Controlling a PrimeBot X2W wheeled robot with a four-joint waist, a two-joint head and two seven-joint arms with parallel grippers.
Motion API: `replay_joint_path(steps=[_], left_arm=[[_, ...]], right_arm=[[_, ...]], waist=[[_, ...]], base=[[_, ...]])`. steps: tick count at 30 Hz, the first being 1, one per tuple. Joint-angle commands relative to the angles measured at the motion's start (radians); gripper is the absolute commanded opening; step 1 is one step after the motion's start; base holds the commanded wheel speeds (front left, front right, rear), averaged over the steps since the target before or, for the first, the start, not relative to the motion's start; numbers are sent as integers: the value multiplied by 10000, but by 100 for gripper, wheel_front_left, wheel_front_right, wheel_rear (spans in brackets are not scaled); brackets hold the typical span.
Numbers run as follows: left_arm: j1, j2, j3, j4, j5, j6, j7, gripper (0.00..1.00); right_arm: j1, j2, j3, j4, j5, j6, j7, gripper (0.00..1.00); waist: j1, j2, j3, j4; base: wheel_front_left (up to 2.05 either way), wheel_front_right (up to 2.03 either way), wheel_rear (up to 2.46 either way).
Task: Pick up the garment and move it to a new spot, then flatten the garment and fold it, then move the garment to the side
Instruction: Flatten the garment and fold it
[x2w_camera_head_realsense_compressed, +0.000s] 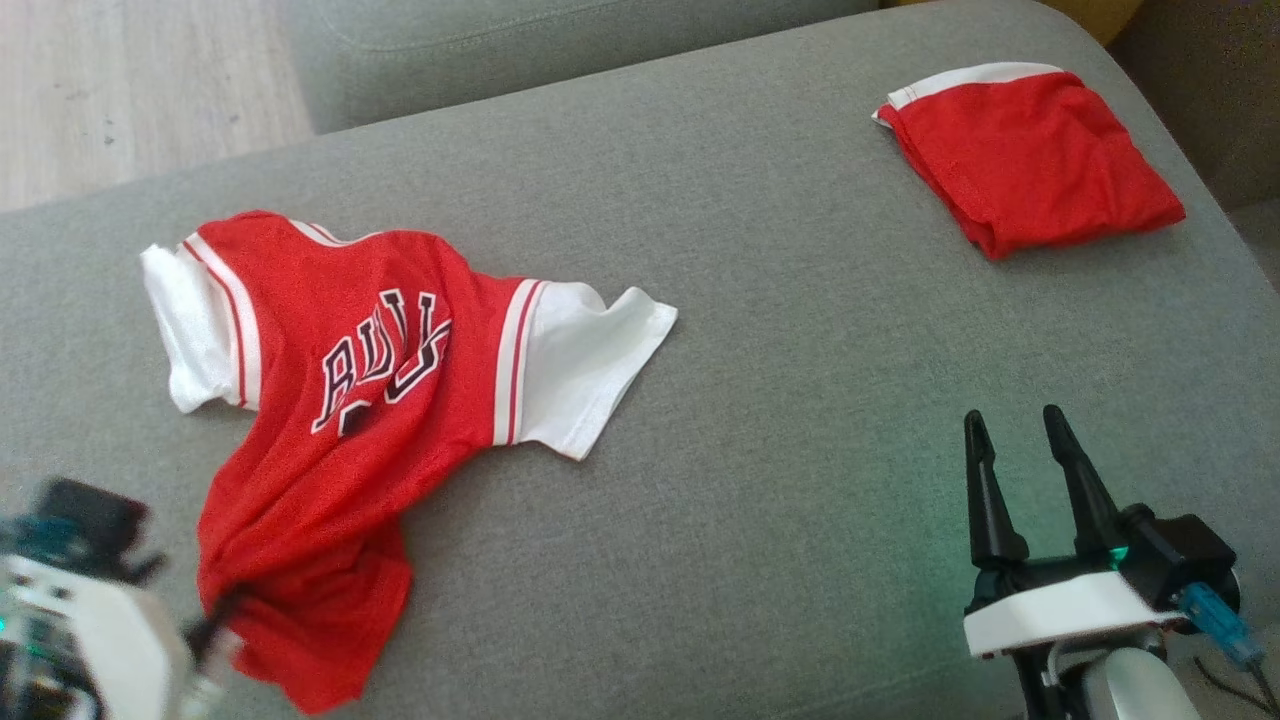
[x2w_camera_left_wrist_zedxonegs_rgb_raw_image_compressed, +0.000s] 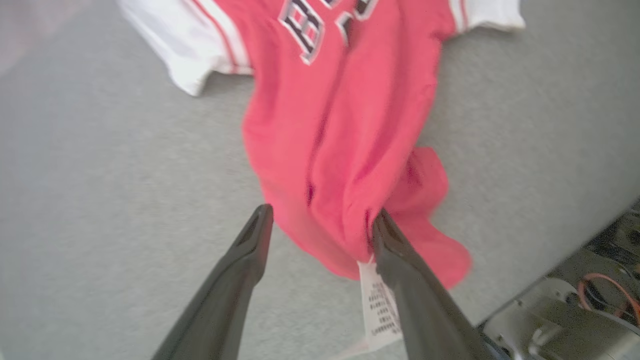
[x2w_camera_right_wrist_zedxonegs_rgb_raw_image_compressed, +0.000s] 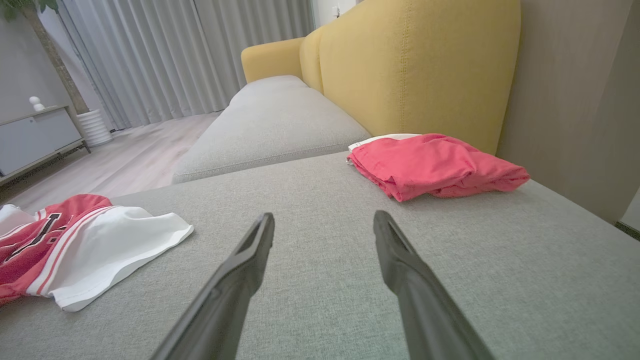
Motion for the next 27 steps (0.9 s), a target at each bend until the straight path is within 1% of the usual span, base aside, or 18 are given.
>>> replay_joint_path(steps=[1,4,6,8,9,10,13,15,18,21,24,25,26,27], left_arm=[[-549,683,901,-80,155,215,-225,100],[-659,939,1471,108,454,621,-656,100],[-848,941,1692,228,615,715,-953,100],[-1211,700,1858,303,753,849,-1305,100],[-1414,604,1812,305,893,838,-1411,100],[-1675,378,1704,261,979,793,-1533,100],[-2624,-799,986,380,1075,595,-1718,100],[-3361,-1628,384,894,1402,532,-1788,100],[-4409,-3141,-347,2005,1809,621,-2167,100],[-5261,-4428,-849,3550,2223,722,-2798,100],[-5861,-5343,-1193,5199,2446,722,-3268,100],[-6162,-5758,-1371,6145,2514,637,-3467,100],[-6162,-5758,-1371,6145,2514,637,-3467,100],[-6289,-5934,-1439,6542,2519,582,-3543,100]], right_arm=[[-178,-51,194,-349,-105,75,-111,100],[-214,-51,224,-382,-178,75,-111,100],[-258,-51,316,-391,-217,75,-111,100],[-330,-51,410,-397,-209,75,-111,100],[-368,-51,449,-405,-205,75,-111,100],[-399,-51,483,-417,-200,75,-111,100],[-475,-51,585,-433,-184,75,-111,100],[-561,-51,644,-445,-145,75,-111,100],[-717,-51,731,-487,-29,75,-111,100],[-845,-51,810,-502,69,75,-111,100],[-948,-51,872,-502,89,75,-111,100],[-984,-51,806,-505,73,75,-111,100],[-984,-51,806,-505,73,75,-111,100],[-992,-51,767,-503,51,75,-111,100]], waist=[[0,0,-58,68],[0,0,-78,128],[0,0,-56,108],[0,0,12,30],[0,0,48,-9],[0,0,101,-56],[0,0,328,-241],[0,0,533,-394],[0,0,915,-630],[0,0,1249,-812],[0,0,1462,-968],[0,0,1533,-1028],[0,0,1533,-1028],[0,0,1556,-1041]], base=[[0,0,0],[0,0,0],[0,0,0],[0,0,0],[0,0,0],[0,0,0],[0,0,0],[0,0,0],[0,0,0],[0,0,0],[0,0,0],[0,0,0],[0,0,0],[0,0,0]])
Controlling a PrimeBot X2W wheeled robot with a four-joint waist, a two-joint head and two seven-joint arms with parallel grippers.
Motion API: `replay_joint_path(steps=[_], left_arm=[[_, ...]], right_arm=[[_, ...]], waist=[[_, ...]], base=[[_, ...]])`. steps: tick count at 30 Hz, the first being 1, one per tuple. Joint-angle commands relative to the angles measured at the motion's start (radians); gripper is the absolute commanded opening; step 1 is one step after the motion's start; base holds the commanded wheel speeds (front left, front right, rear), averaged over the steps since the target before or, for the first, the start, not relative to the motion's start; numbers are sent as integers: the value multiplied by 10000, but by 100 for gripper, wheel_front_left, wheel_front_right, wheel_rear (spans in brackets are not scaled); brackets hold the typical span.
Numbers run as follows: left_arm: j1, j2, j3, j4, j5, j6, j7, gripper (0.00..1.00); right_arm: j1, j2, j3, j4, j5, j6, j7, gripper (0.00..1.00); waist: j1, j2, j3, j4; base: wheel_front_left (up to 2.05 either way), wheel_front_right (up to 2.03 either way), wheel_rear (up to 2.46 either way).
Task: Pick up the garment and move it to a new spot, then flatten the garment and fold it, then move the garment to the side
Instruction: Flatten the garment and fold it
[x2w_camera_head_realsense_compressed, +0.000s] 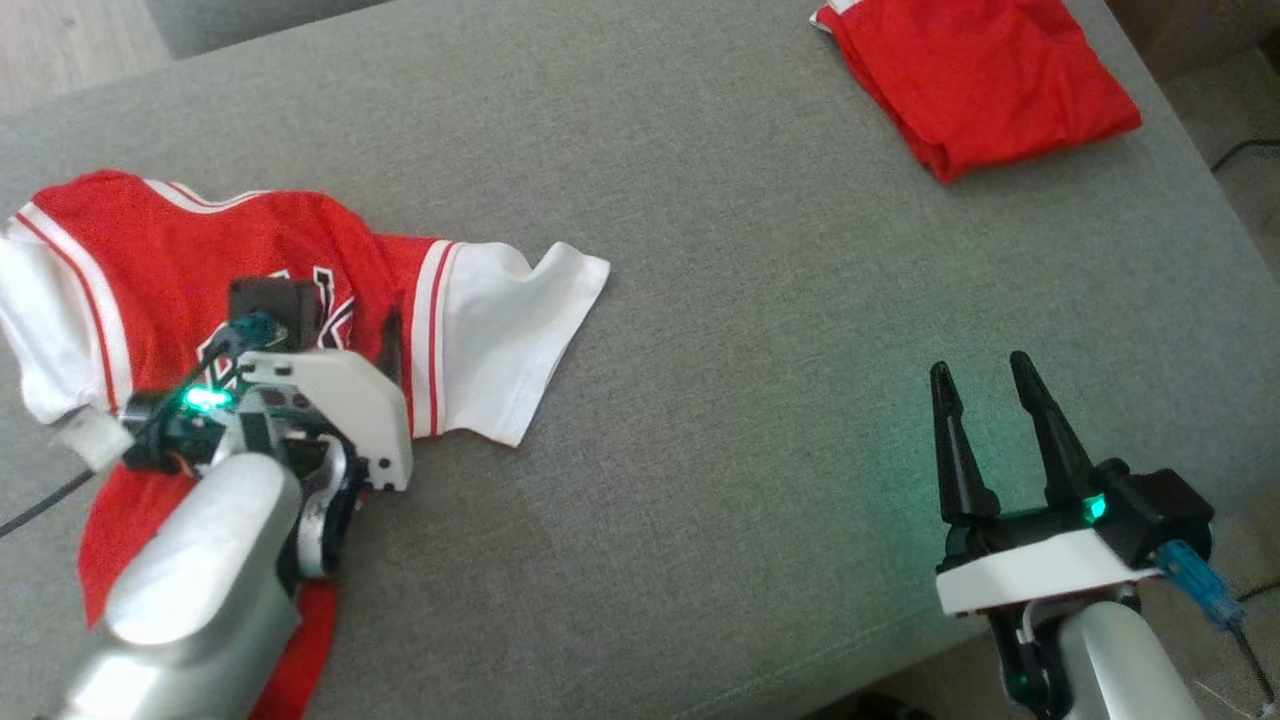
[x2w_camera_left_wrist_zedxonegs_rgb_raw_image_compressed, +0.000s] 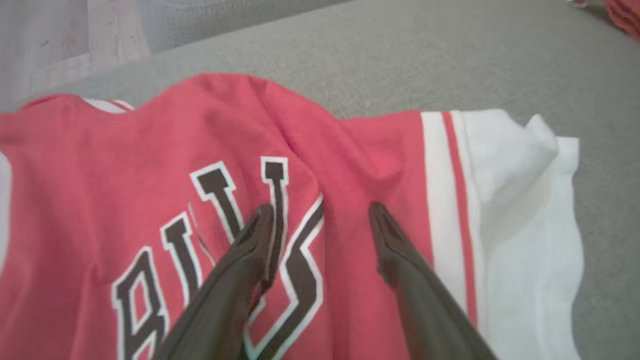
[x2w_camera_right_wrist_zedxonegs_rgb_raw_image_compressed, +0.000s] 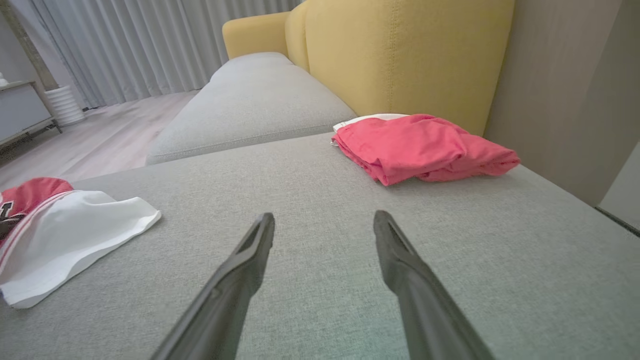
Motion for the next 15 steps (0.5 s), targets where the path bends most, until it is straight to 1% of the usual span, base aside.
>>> replay_joint_path(steps=[1,4,8,9,10,11,12,15], left_arm=[[-599,83,348,29,110,-57,-148,100],[-865,-263,224,900,7,-347,-298,100],[-1129,-535,100,1798,-73,-610,-368,100],[-1181,-606,69,2030,-126,-689,-324,96],[-1239,-671,15,2235,-152,-788,-299,14],[-1323,-809,-142,2561,-245,-1136,-220,0],[-1375,-884,-198,2663,-290,-1311,-246,0],[-1576,-1141,-261,2833,-241,-1529,-750,0]], right_arm=[[-283,-51,135,-320,15,75,-111,100],[-300,-51,53,-304,-89,75,-111,100],[-333,-51,26,-307,-134,75,-111,100],[-345,-51,62,-308,-126,75,-111,100],[-357,-51,108,-306,-116,75,-111,100],[-383,-51,200,-291,-84,75,-111,100],[-400,-51,244,-278,-68,75,-111,100],[-428,-51,290,-253,-13,75,-111,100]], waist=[[-2,0,72,-61],[-2,0,80,-52],[-2,0,70,-14],[-2,0,70,-8],[-2,0,67,-9],[-2,0,52,-43],[-2,0,40,-73],[-2,0,-18,-199]], base=[[0,0,0],[0,0,0],[0,0,0],[0,0,0],[0,0,0],[0,0,0],[0,0,0],[0,0,0]])
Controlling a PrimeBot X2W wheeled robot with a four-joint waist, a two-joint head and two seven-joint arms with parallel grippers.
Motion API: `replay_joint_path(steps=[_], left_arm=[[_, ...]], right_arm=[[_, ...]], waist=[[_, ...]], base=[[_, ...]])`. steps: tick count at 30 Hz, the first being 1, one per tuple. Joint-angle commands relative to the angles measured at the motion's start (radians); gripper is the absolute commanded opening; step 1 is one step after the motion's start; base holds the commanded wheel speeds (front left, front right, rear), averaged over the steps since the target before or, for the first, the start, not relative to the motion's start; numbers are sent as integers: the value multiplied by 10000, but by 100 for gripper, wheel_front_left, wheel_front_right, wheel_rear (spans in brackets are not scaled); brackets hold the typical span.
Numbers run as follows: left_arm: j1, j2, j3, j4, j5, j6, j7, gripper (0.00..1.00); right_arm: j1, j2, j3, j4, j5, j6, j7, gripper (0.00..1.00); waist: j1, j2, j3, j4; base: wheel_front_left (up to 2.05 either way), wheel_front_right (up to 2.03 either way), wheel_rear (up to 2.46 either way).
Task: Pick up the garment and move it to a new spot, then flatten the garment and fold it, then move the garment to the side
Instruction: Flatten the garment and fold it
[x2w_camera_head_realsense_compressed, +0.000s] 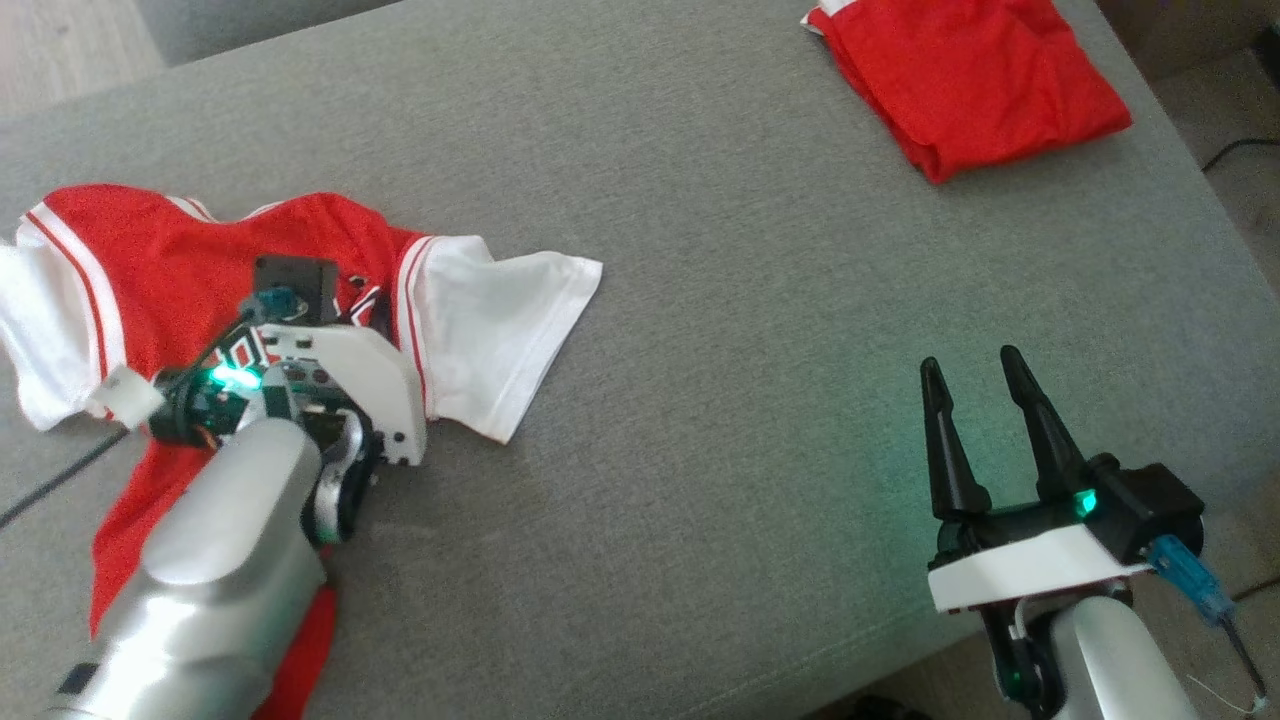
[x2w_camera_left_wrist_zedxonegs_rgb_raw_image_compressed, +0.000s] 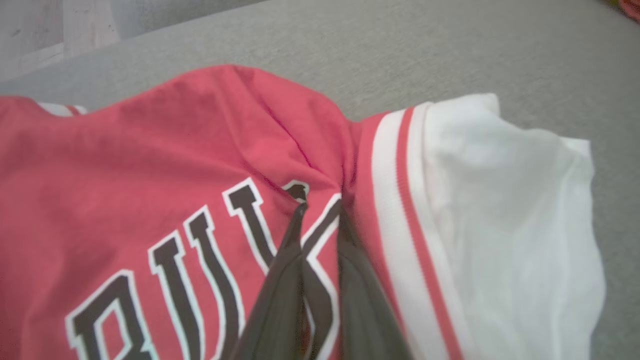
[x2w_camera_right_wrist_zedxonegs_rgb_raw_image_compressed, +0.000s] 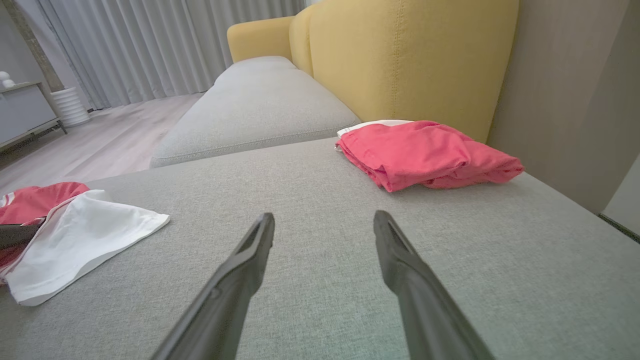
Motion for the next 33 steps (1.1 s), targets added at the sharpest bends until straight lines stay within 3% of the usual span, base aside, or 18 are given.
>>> replay_joint_path(steps=[1,5,14,16,17,18,19,27,33], left_arm=[[-371,-114,143,-166,57,-118,-217,0],[-613,-618,-86,-214,180,-395,-846,0],[-699,-2310,-742,-623,-461,-1837,-1855,0],[-631,-2474,-733,-529,-557,-1775,-2229,0],[-571,-2540,-694,-424,-644,-1664,-2376,23],[-529,-2583,-709,-303,-664,-1567,-2504,65],[-506,-2608,-754,-178,-624,-1466,-2614,100],[77,-2461,-267,-607,-808,-722,-3630,100],[2106,-914,163,-2777,-860,309,-3472,100]], right_arm=[[-298,-51,188,-252,70,75,-111,100],[-254,-51,174,-181,74,75,-111,100],[-94,-51,250,-82,116,75,-111,100],[-74,-51,235,-78,113,75,-111,100],[-60,-51,218,-78,107,75,-111,100],[-46,-51,207,-74,97,75,-111,100],[-31,-51,209,-71,87,75,-111,100],[176,-51,50,-79,3,75,-111,100],[489,-51,-129,-99,-30,75,-111,100]], waist=[[0,0,-56,-93],[0,0,-165,-315],[0,0,-424,-692],[0,0,-465,-686],[0,0,-491,-666],[0,0,-524,-641],[0,0,-555,-611],[0,0,-843,-234],[0,0,-1233,160]], base=[[0,0,0],[0,0,0],[0,0,0],[0,0,0],[0,0,0],[0,0,0],[0,0,0],[0,0,0],[0,0,0]])
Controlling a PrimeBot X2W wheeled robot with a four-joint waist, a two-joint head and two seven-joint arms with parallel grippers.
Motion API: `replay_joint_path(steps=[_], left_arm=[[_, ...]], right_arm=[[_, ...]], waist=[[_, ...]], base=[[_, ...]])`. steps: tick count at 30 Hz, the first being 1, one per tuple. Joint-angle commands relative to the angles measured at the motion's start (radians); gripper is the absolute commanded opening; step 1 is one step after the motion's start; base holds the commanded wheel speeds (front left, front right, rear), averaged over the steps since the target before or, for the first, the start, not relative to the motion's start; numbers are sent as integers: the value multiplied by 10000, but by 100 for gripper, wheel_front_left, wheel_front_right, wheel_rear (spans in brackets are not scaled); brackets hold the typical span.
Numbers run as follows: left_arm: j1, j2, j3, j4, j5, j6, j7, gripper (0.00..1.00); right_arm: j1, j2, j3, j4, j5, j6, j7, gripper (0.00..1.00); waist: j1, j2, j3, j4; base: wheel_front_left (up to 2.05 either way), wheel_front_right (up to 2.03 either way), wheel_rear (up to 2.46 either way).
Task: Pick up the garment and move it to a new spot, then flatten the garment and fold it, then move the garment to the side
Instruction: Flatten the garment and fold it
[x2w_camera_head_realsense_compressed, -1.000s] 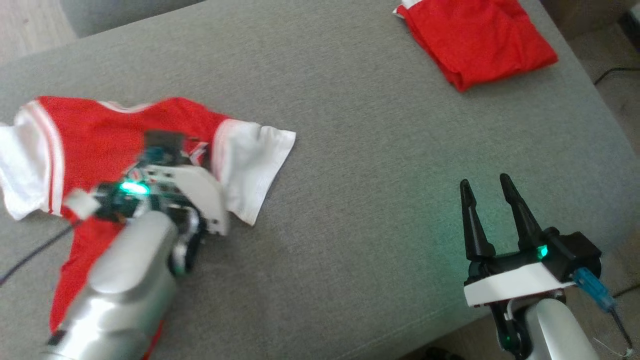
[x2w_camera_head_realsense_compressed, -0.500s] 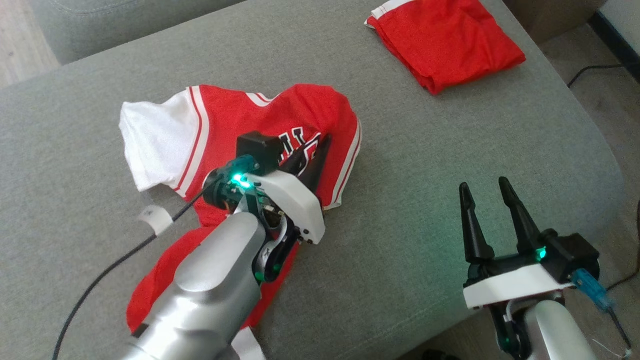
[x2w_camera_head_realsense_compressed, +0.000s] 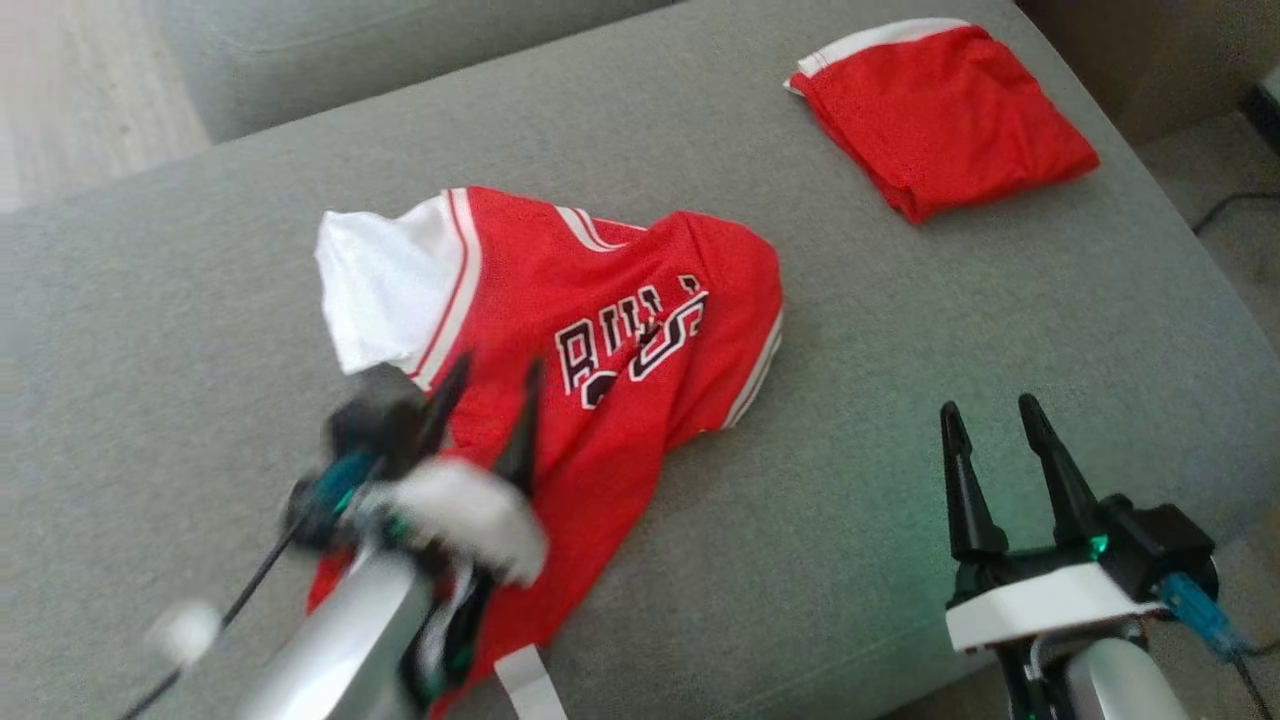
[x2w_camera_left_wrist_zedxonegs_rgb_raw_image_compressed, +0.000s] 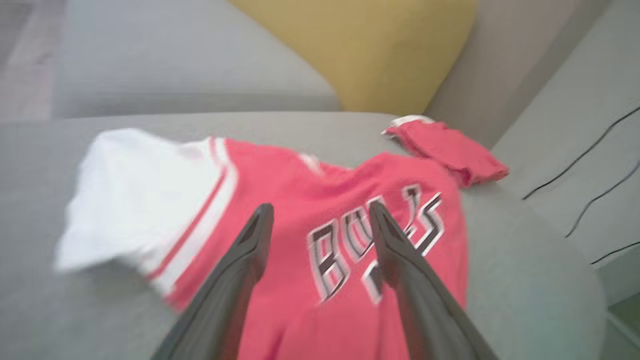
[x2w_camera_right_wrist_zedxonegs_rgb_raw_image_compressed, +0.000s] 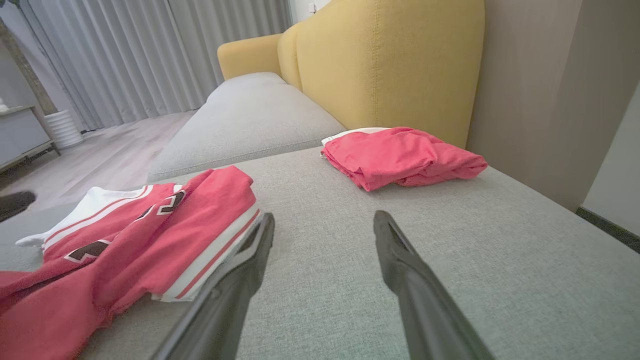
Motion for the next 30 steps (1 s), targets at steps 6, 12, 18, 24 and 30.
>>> replay_joint_path(steps=[6,12,18,24,30], left_arm=[[2793,1641,1145,-3056,-500,1354,260,100],[4595,2305,1219,-4718,-939,1882,693,100],[4869,2279,1159,-4932,-1182,1895,847,100],[4596,2039,998,-4453,-1347,1646,960,100],[4246,1871,900,-3805,-1370,1355,902,0]], right_arm=[[183,-51,3,-324,-208,75,-111,100],[319,-51,16,-380,-396,75,-111,100],[269,-51,40,-388,-486,75,-111,100],[198,-51,117,-356,-520,75,-111,100],[164,-51,134,-366,-498,75,-111,100]], waist=[[1,0,-427,640],[1,0,-521,1215],[1,0,-497,1546],[1,0,-472,1552],[1,0,-372,1407]], base=[[0,0,0],[0,0,0],[0,0,0],[0,0,0],[0,0,0]])
